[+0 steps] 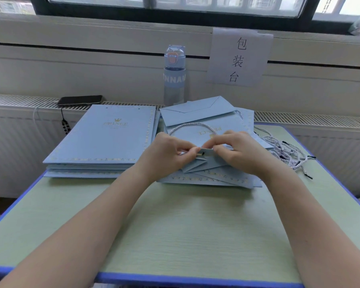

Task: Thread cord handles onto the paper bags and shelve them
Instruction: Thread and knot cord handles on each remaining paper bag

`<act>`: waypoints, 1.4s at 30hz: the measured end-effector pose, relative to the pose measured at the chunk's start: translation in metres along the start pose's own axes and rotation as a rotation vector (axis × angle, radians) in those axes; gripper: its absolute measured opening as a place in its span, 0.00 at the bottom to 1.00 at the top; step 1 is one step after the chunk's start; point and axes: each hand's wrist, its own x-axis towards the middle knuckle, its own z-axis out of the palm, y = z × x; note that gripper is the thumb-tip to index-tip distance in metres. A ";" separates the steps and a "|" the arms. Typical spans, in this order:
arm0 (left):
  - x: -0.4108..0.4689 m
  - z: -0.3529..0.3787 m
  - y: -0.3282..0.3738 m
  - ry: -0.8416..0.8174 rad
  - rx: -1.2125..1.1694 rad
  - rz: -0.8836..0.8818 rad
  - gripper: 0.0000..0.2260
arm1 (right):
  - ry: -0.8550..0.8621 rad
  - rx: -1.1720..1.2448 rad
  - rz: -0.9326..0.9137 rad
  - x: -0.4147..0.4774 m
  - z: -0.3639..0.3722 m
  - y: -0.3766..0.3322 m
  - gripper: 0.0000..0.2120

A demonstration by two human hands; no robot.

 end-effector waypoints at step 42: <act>0.003 0.001 0.004 0.413 0.095 0.146 0.11 | 0.513 0.108 -0.060 0.010 0.030 -0.013 0.05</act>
